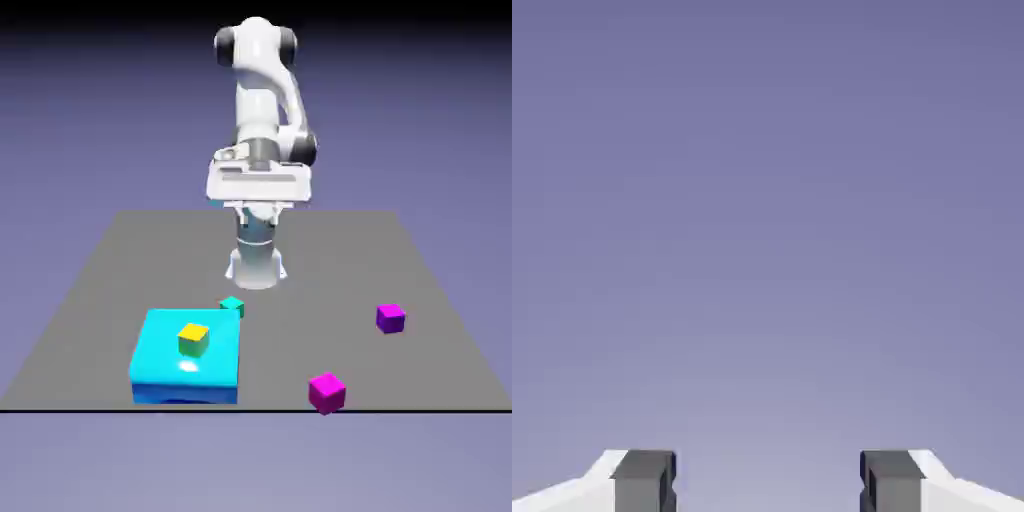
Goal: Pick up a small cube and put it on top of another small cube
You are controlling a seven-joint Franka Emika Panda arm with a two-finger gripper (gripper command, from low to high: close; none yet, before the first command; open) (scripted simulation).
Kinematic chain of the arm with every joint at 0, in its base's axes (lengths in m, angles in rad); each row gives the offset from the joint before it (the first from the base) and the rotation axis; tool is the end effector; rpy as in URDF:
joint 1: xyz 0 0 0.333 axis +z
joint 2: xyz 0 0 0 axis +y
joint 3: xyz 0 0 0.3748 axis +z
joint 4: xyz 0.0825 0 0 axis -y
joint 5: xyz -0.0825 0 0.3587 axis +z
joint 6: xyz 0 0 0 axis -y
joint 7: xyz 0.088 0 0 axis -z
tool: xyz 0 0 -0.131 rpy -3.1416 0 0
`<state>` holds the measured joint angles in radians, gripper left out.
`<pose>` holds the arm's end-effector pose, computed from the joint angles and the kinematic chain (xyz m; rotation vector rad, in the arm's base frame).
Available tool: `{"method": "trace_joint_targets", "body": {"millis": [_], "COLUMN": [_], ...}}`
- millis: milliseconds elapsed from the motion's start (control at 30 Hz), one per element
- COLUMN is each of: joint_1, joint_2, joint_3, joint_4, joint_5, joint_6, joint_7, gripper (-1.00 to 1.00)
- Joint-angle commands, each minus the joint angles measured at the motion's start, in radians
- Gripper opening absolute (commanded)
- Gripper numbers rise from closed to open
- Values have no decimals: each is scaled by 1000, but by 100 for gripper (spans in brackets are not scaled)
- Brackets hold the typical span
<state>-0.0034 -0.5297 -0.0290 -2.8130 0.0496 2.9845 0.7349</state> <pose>0.3586 -0.0157 0.4825 -2.4961 1.0772 -0.9130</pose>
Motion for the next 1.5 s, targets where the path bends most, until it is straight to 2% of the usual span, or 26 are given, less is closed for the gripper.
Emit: {"method": "trace_joint_targets", "body": {"millis": [0, 967, 1033, 1233, 1267, 1467], "joint_1": [-13, -382, -389, -369, -369, -387], "joint_2": [33, 1001, 1022, 1160, 1160, 1041], "joint_3": [-24, -722, -737, -527, -527, -708], "joint_4": [-3, -75, -77, -42, -42, -72], "joint_5": [41, 1234, 1259, 1508, 1508, 1293], "joint_6": [-44, -1305, -1332, -1352, -1352, -1334], "joint_7": [-5, -153, -156, -227, -227, -166], "gripper": [0, 0, 0, 0, -100, -100]}}
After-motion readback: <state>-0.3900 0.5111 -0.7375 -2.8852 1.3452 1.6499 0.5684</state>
